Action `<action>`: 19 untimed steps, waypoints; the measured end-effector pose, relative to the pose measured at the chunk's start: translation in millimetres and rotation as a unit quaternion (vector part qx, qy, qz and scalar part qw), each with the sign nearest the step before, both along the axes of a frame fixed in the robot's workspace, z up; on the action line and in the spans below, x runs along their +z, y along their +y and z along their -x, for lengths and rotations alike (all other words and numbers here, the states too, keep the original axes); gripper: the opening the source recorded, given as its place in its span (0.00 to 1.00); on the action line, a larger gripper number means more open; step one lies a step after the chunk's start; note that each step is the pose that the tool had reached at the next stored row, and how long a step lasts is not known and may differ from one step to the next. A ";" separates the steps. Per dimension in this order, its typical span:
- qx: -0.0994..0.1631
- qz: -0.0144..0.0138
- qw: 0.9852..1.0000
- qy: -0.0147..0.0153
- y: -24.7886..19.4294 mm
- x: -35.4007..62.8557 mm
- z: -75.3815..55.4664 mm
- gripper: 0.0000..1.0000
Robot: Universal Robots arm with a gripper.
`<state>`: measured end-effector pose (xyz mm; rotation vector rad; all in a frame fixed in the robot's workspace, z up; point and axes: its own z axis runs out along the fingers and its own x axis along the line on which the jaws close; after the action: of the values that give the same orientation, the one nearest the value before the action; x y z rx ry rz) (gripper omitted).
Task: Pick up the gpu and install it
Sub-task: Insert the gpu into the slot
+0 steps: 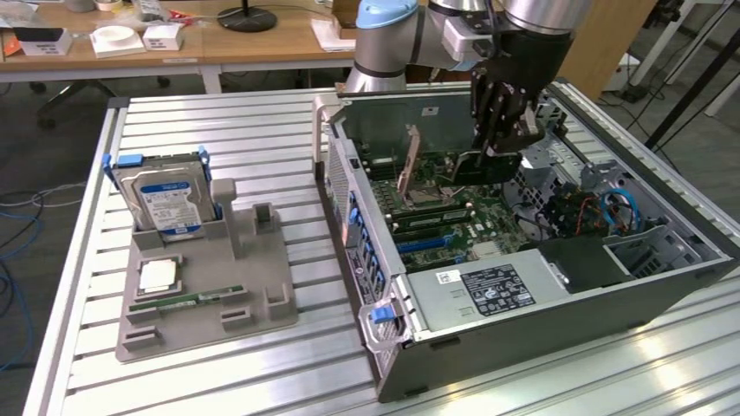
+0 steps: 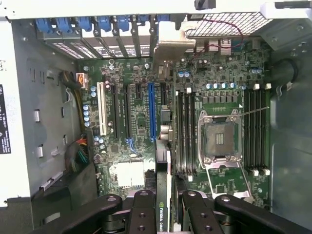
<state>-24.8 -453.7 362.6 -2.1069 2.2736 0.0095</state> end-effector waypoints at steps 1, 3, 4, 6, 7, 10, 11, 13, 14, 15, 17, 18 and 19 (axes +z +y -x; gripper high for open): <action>-0.001 0.000 1.000 0.000 -0.1 -1.2 0.4 0.25; -0.002 0.000 1.000 0.000 -0.2 -3.4 1.2 0.25; -0.003 0.000 1.000 0.000 -0.2 -4.4 1.8 0.25; -0.004 0.000 1.000 0.000 -0.2 -6.3 2.8 0.25; -0.004 0.000 1.000 0.000 -0.2 -7.1 3.1 0.25; -0.005 0.001 1.000 0.000 -0.2 -9.3 3.6 0.25; -0.005 0.001 1.000 0.000 -0.2 -10.0 3.8 0.25; -0.006 0.001 1.000 0.000 -0.2 -11.3 4.2 0.25; -0.006 0.001 1.000 0.000 -0.2 -12.0 4.3 0.25; -0.006 0.001 1.000 0.000 -0.2 -12.7 4.3 0.25; -0.007 0.002 1.000 0.000 -0.2 -13.9 4.7 0.25; -0.007 0.002 1.000 0.000 -0.2 -14.5 4.8 0.25; -0.007 0.002 1.000 0.000 -0.2 -15.1 4.9 0.25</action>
<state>-29.7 -453.9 347.5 -2.0920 2.2905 0.0048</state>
